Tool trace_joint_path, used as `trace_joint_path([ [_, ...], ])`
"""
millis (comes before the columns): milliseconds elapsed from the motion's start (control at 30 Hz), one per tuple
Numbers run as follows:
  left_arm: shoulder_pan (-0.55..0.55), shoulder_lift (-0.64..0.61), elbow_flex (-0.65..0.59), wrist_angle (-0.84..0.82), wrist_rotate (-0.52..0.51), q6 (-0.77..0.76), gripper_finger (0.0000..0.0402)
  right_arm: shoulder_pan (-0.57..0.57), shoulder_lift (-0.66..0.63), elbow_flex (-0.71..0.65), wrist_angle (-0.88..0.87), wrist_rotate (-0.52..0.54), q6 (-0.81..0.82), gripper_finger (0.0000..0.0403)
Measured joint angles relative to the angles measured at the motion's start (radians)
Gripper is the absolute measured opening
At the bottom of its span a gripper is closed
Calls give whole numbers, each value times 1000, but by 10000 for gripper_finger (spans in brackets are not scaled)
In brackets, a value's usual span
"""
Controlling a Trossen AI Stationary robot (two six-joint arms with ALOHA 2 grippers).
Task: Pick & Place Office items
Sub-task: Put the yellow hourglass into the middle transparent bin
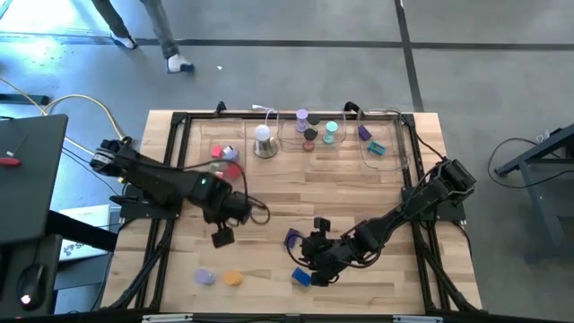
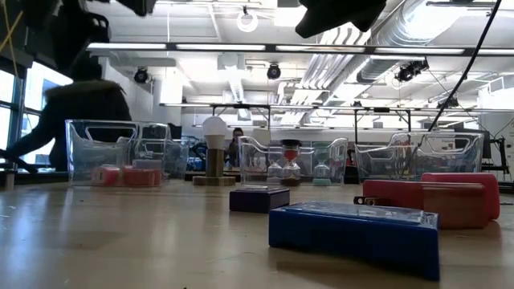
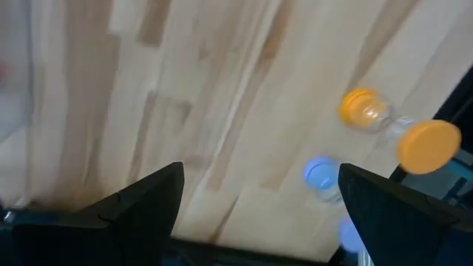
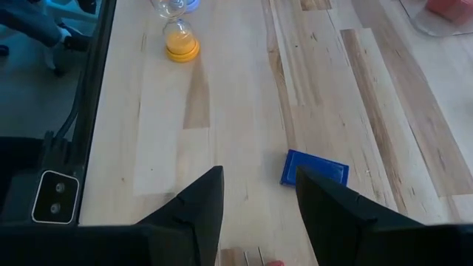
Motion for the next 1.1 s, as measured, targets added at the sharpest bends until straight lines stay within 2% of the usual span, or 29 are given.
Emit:
trace_joint_path([
  [167,-96,0,0,102,-61,-29,350,-1,0,0,0,0,-2,156],
  [300,-174,13,-2,137,-195,16,350,0,0,0,1,0,-1,156],
  [367,-208,20,-2,151,-223,22,350,0,0,0,0,0,-1,156],
  [500,-271,48,-2,194,-214,17,350,0,0,0,-3,0,-2,156],
  [700,-358,90,-2,312,-190,-98,350,0,0,0,-5,0,-1,156],
  [967,-386,95,-2,370,-171,-119,350,0,0,0,2,0,0,156],
  [1100,-396,110,-2,369,-216,-120,350,0,0,0,2,0,-2,156],
])
